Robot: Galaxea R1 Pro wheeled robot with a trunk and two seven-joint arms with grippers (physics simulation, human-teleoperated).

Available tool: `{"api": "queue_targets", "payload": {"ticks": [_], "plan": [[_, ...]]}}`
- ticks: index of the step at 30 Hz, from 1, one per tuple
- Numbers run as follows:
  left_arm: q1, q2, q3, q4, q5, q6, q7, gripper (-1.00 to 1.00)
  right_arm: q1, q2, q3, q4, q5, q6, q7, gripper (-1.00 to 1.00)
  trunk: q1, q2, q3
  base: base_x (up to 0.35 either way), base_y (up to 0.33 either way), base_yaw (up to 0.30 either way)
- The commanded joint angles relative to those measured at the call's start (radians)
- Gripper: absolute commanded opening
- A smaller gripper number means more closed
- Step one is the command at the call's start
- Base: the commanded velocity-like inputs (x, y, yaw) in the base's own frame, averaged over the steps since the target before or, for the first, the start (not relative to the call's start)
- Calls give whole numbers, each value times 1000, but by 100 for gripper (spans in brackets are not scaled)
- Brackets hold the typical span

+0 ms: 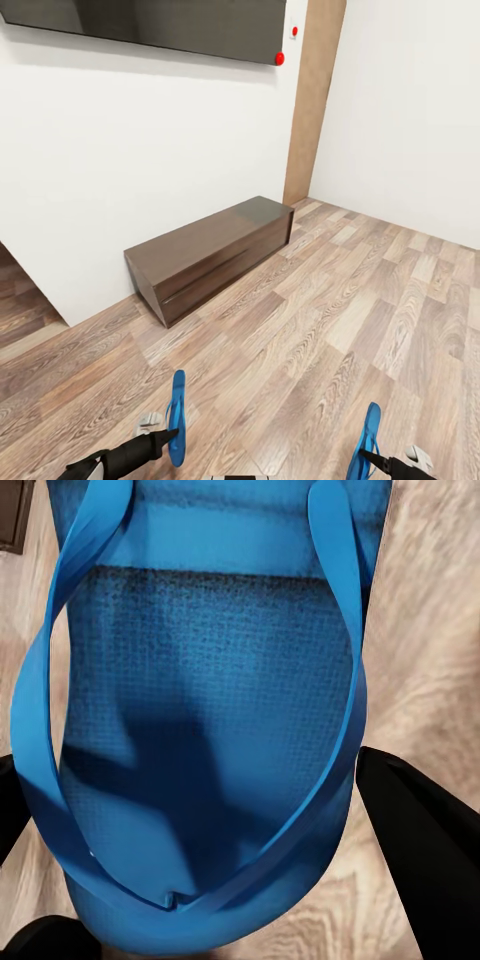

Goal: In the bedroom, move the book from the bed onto either nightstand, and place the two sandals side by side next to the bed.

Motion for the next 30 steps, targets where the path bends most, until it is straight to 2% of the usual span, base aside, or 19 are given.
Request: {"api": "queue_targets", "payload": {"ticks": [1, 19, 30], "plan": [[0, 0, 0, 0, 4, 7, -4, -100, 0, 0, 0, 0, -7, 11, 3, -100, -1, 0, 3, 0, 0, 0], [0, -13, 0, 11, 4, 7, 38, -100, 0, 2, 1, 1, -6, 10, 1, -100, -9, 4, 73, 0, 0, 0], [0, -14, 0, 13, 3, 6, 39, -100, 0, 4, 2, 2, -6, 9, 1, -100, -51, 81, 107, 0, 0, 0]]}}
